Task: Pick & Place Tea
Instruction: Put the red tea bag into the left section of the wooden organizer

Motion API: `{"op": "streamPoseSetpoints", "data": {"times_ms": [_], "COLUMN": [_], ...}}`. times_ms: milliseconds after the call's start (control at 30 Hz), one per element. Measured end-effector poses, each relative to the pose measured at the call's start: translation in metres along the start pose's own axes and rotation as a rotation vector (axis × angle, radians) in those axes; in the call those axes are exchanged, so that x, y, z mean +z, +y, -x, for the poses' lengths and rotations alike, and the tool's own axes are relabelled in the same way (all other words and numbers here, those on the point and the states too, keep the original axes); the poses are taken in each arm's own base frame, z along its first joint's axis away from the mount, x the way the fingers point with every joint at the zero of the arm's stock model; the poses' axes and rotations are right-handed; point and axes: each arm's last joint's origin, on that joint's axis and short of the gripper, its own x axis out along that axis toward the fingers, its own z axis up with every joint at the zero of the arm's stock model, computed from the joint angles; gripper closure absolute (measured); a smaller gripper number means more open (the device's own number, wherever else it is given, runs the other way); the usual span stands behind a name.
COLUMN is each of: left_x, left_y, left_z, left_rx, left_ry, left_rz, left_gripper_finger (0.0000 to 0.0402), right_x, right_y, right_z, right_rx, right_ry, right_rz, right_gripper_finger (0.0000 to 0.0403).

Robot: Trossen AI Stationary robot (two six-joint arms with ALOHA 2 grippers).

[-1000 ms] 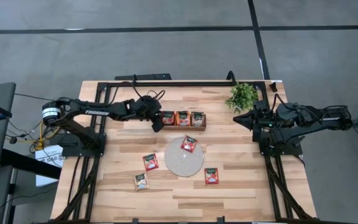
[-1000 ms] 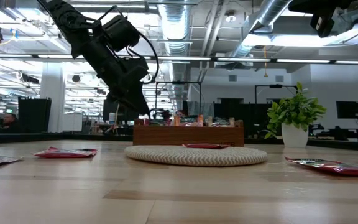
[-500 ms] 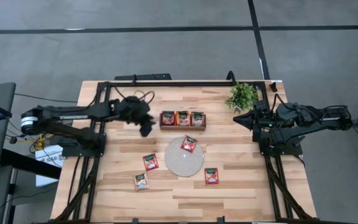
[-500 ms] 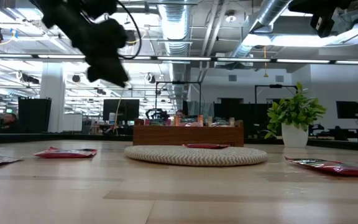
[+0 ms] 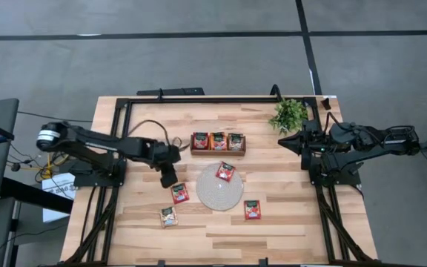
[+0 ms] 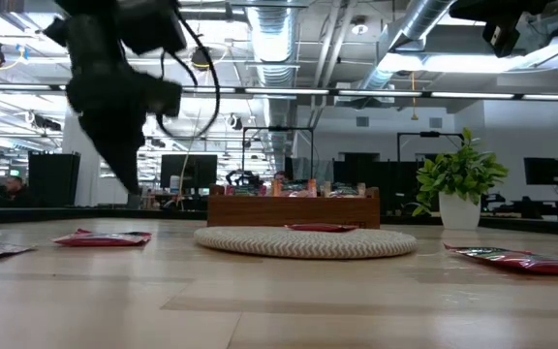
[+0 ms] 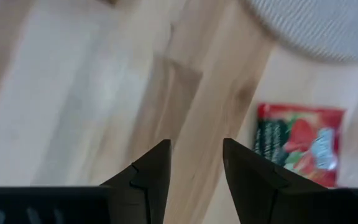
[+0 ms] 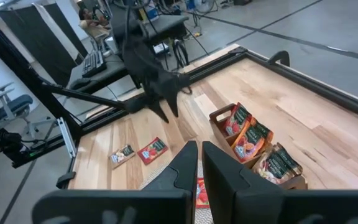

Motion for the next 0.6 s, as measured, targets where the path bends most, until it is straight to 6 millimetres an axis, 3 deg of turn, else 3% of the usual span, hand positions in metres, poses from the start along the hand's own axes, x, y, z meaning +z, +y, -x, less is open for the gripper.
{"op": "streamPoseSetpoints", "data": {"times_ms": [233, 600], "left_x": [-0.006, -0.008], "left_y": [-0.014, -0.032], "left_z": [-0.030, -0.030], "left_rx": [-0.041, -0.117], "left_ry": [0.121, 0.084], "left_rz": [-0.061, -0.045], "left_gripper_finger": [0.0264, 0.0264], "right_x": [0.000, 0.000], "right_y": [0.000, 0.000], "right_z": [0.000, 0.000], "right_rx": [0.000, 0.000], "right_ry": [0.000, 0.000], "right_rz": [0.000, 0.000], "right_gripper_finger": [0.0386, 0.0386]}}
